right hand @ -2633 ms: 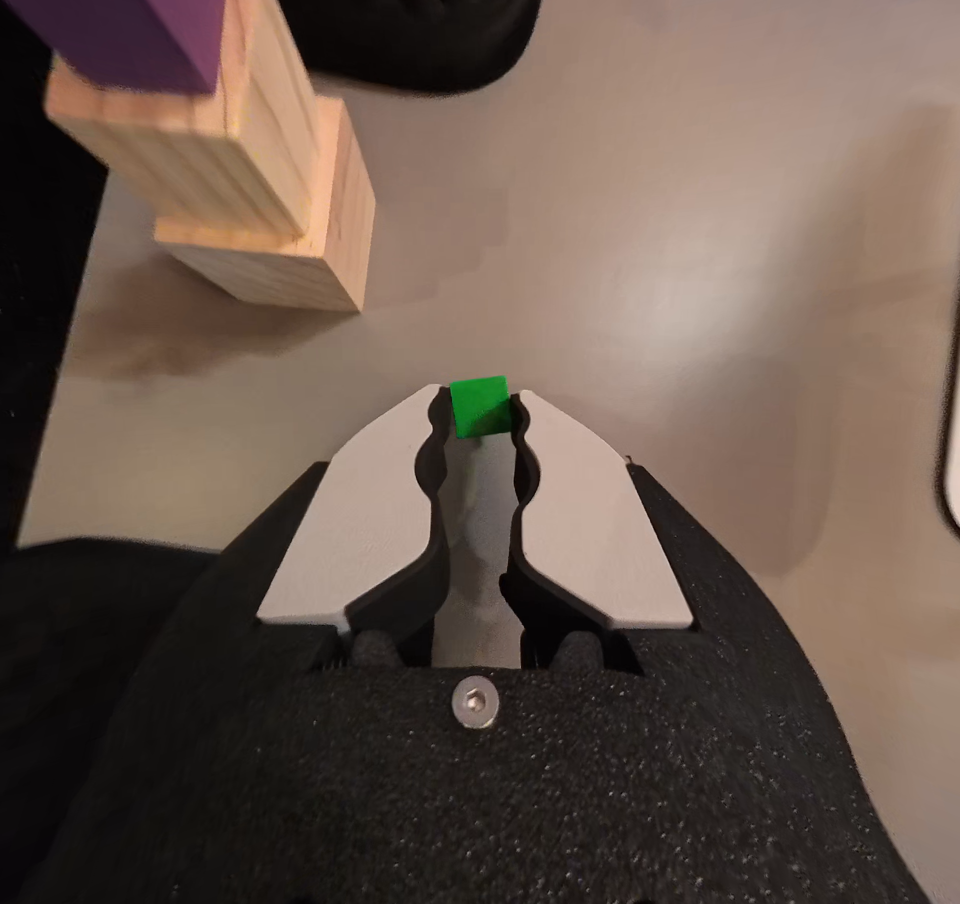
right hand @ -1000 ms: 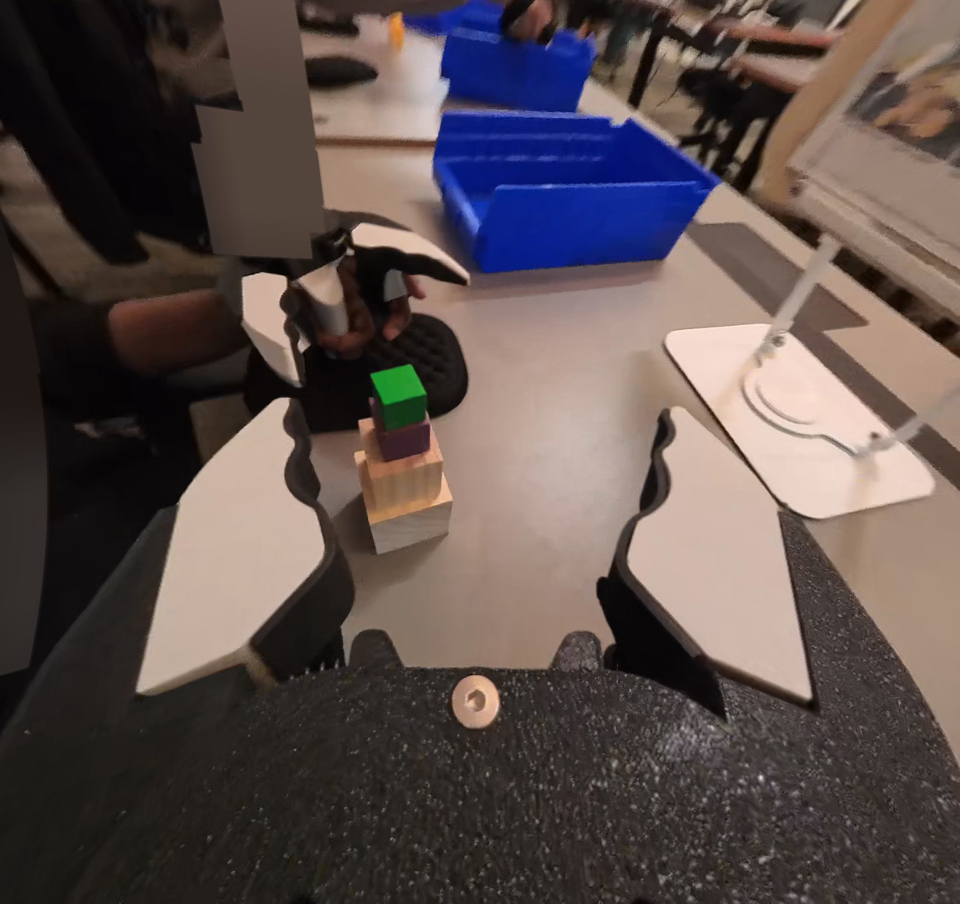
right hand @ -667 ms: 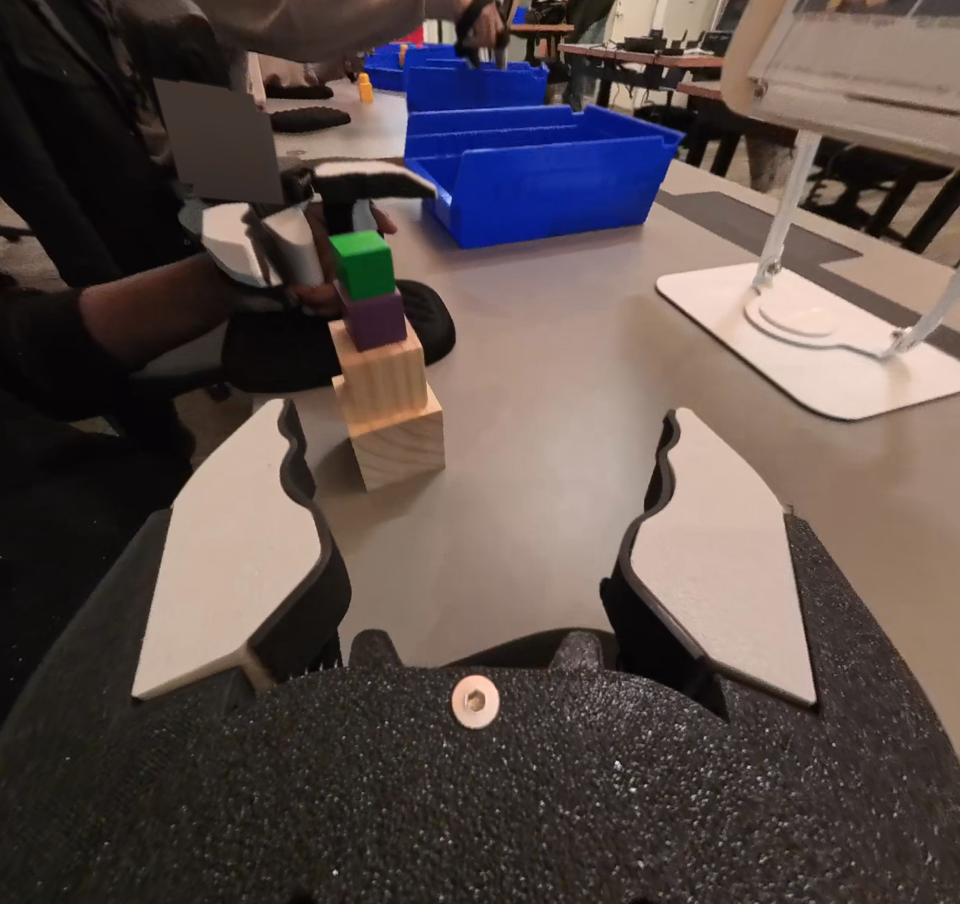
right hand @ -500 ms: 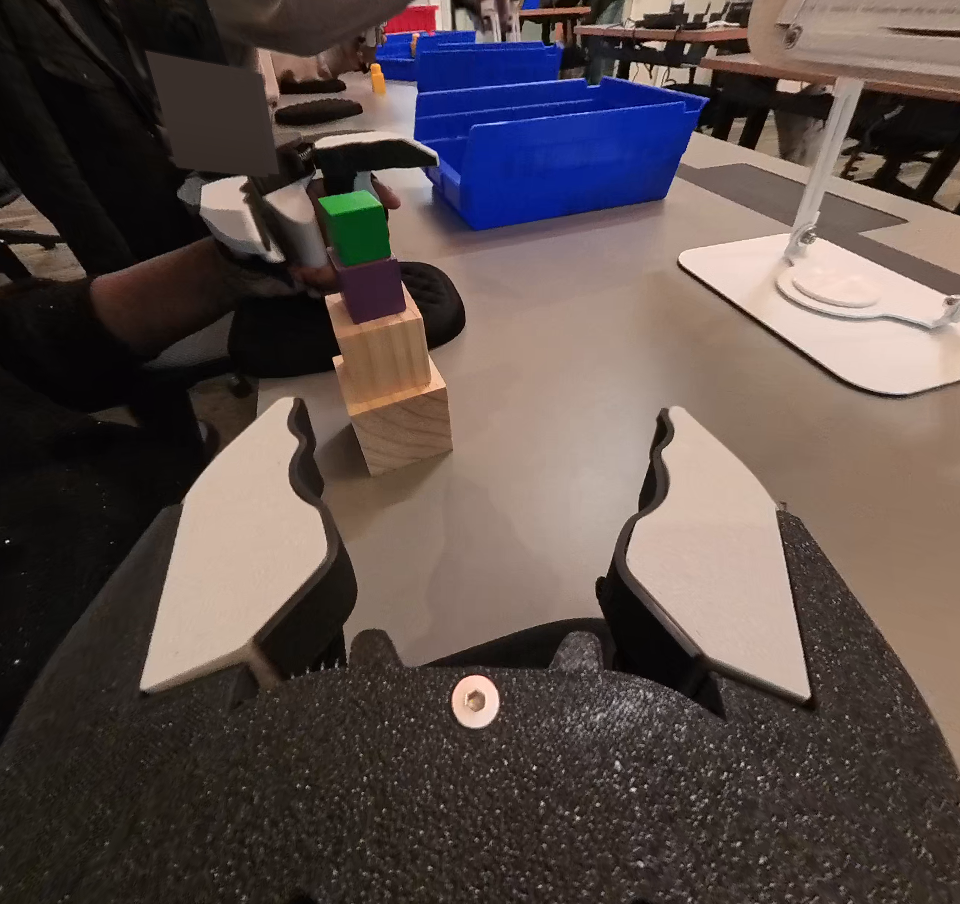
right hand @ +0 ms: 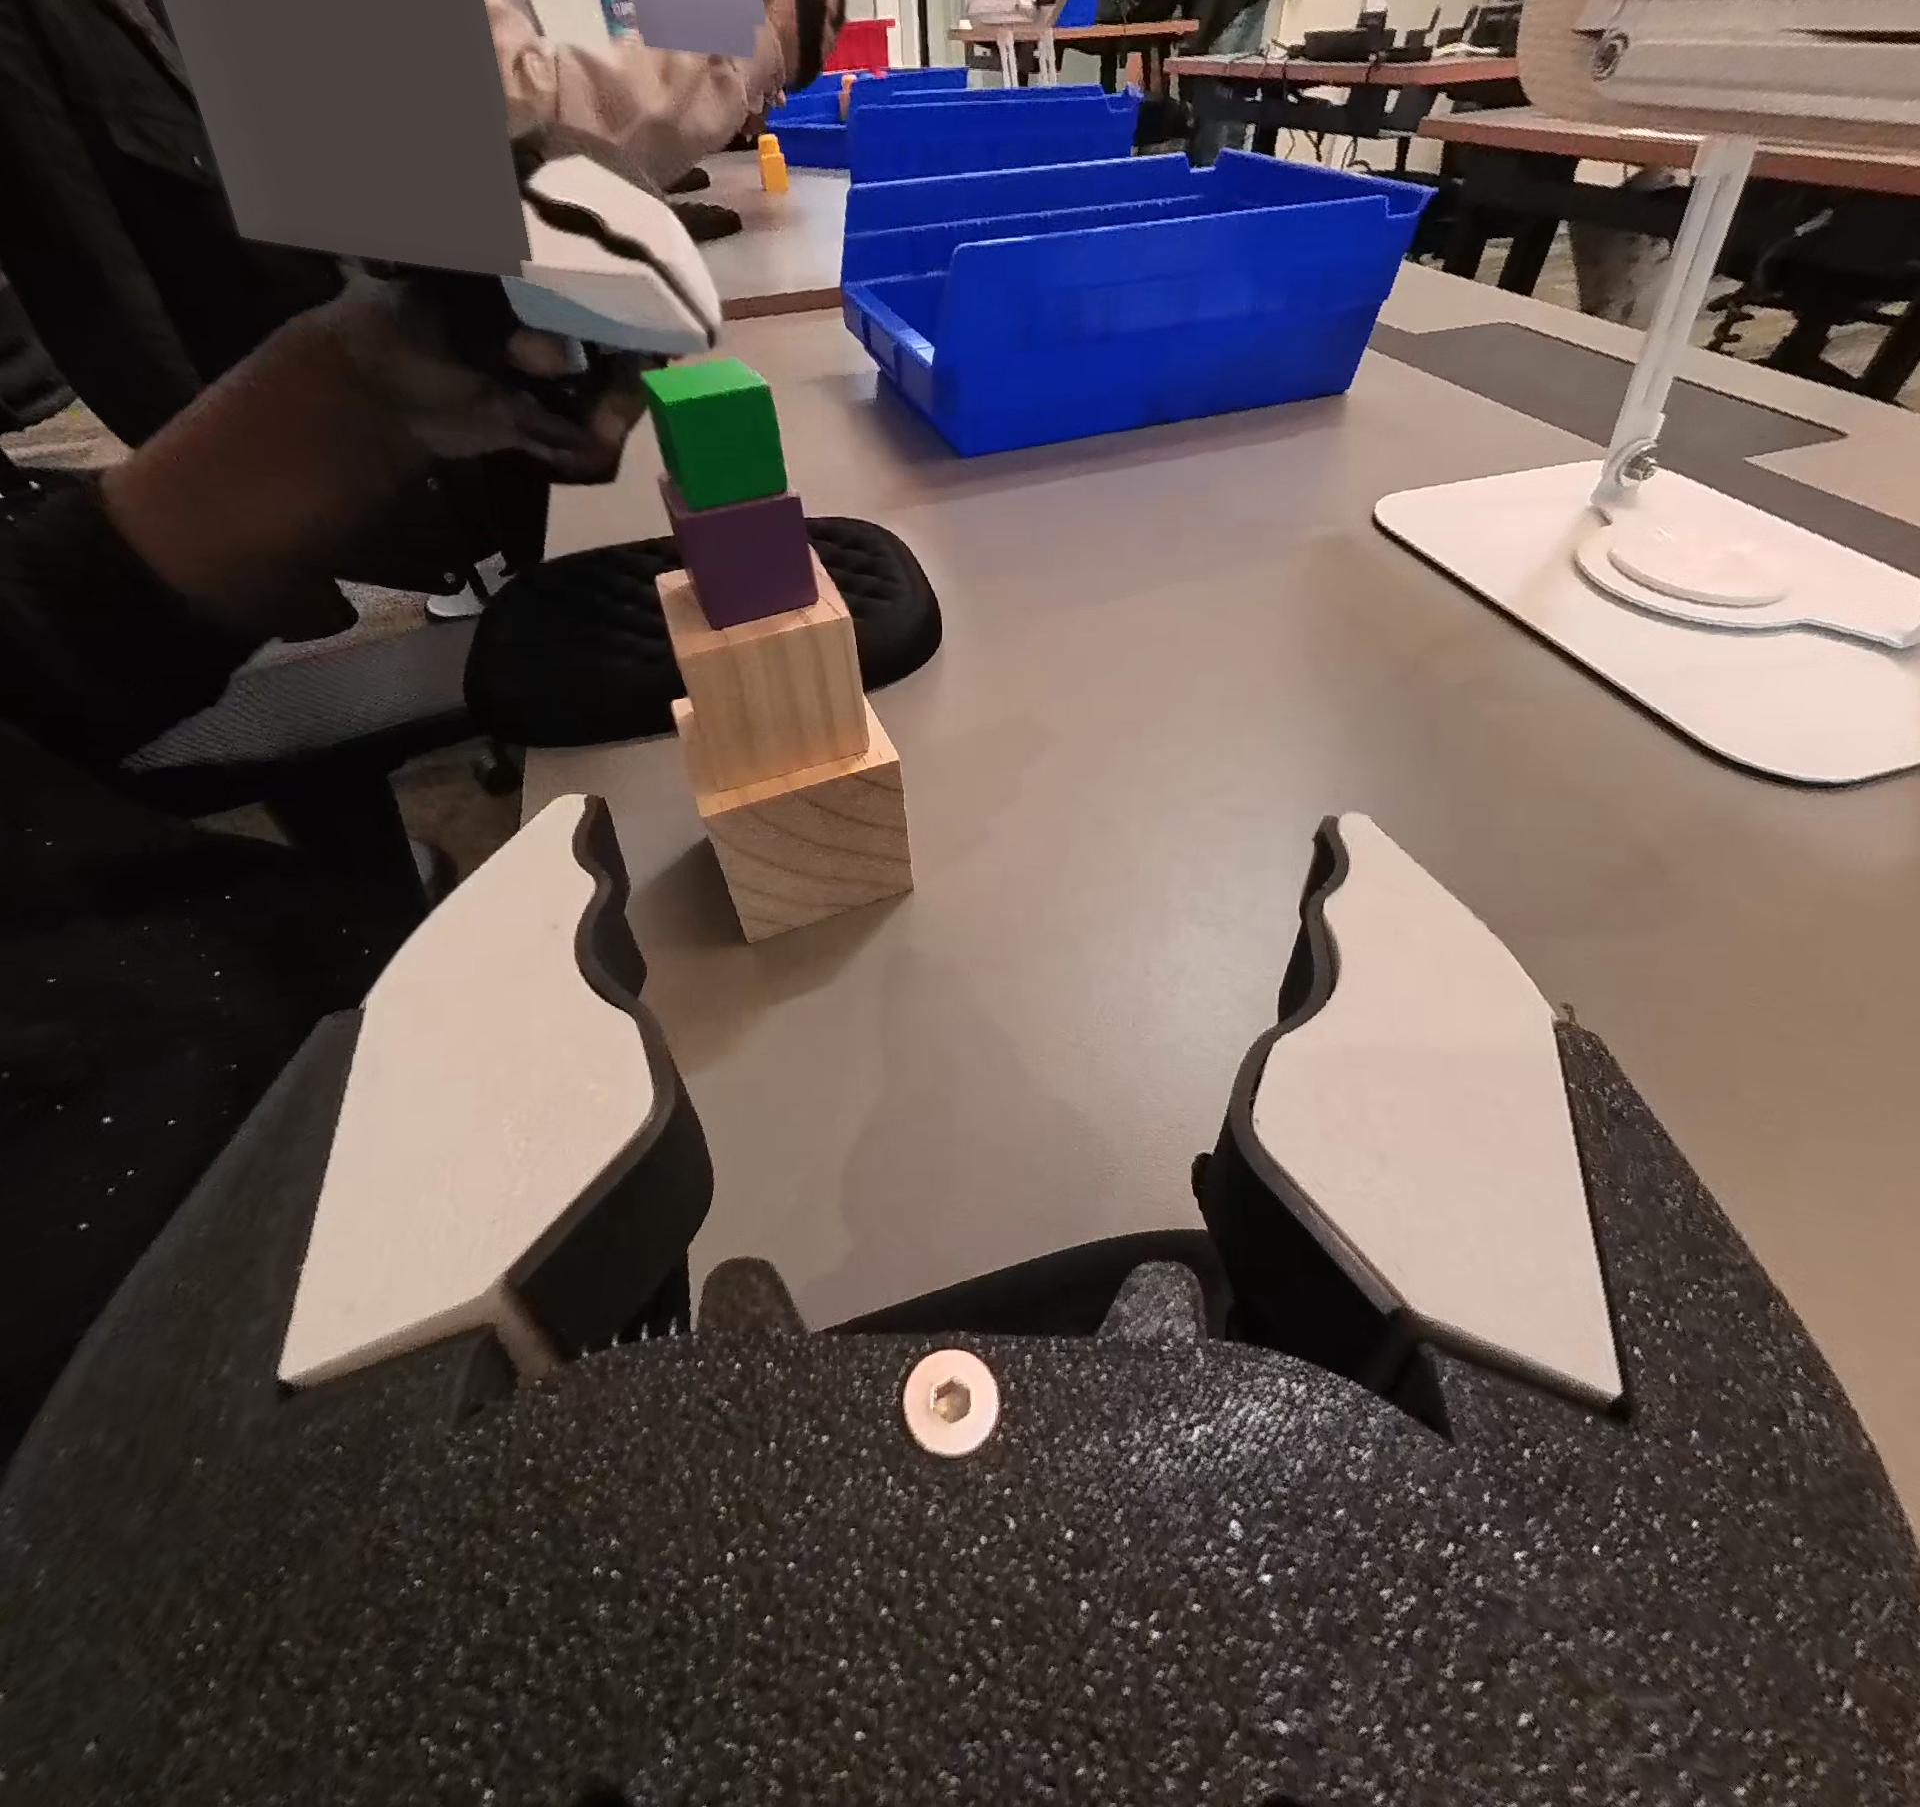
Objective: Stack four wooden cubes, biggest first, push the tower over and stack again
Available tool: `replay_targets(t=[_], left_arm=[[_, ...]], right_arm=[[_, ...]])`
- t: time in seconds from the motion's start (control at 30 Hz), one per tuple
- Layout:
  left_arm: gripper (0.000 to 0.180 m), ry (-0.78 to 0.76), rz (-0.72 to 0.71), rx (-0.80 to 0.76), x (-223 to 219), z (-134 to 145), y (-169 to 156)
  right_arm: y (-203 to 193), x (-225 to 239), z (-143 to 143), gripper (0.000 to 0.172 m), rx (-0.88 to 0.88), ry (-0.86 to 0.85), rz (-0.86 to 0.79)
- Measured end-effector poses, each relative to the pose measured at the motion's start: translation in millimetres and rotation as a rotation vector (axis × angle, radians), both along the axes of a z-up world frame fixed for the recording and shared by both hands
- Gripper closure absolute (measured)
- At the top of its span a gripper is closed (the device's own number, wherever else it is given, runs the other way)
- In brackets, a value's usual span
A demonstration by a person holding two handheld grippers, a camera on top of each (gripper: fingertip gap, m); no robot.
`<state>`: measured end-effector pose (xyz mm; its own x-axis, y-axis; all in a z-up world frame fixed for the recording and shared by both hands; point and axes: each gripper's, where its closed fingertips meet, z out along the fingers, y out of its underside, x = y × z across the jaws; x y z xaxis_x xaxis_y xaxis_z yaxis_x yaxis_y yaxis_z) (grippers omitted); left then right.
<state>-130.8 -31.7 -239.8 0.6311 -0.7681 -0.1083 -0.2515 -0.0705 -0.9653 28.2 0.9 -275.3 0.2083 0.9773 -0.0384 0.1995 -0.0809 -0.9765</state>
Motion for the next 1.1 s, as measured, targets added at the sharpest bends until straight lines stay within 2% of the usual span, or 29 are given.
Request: replay_targets(t=[0.17, 0.3, 0.47, 0.7, 1.1], left_arm=[[0.18, 0.158, -0.062, -0.139, 23.5, -30.1, -19.6], [0.18, 0.179, -0.105, -0.191, 42.1, -44.9, -23.7], [0.18, 0.196, -0.137, -0.169, 58.7, -45.6, -18.6], [0.18, 0.199, -0.217, -0.22, 78.0, -48.6, -19.1], [0.18, 0.151, -0.222, -0.202, 99.0, -42.5, -8.0]], right_arm=[[-0.6, 1.5, 2.6, 0.057, 0.022, 0.016, -0.008], [-1.1, 0.5, 0.9, 0.057, 0.029, 0.003, -0.006], [-2.7, -0.5, -0.6, 0.057, 0.038, -0.009, 0.002], [-4.6, 0.1, 0.9, 0.059, 0.041, 0.005, 0.016], [-5.9, 0.2, 1.4, 0.059, 0.048, 0.009, 0.021]])
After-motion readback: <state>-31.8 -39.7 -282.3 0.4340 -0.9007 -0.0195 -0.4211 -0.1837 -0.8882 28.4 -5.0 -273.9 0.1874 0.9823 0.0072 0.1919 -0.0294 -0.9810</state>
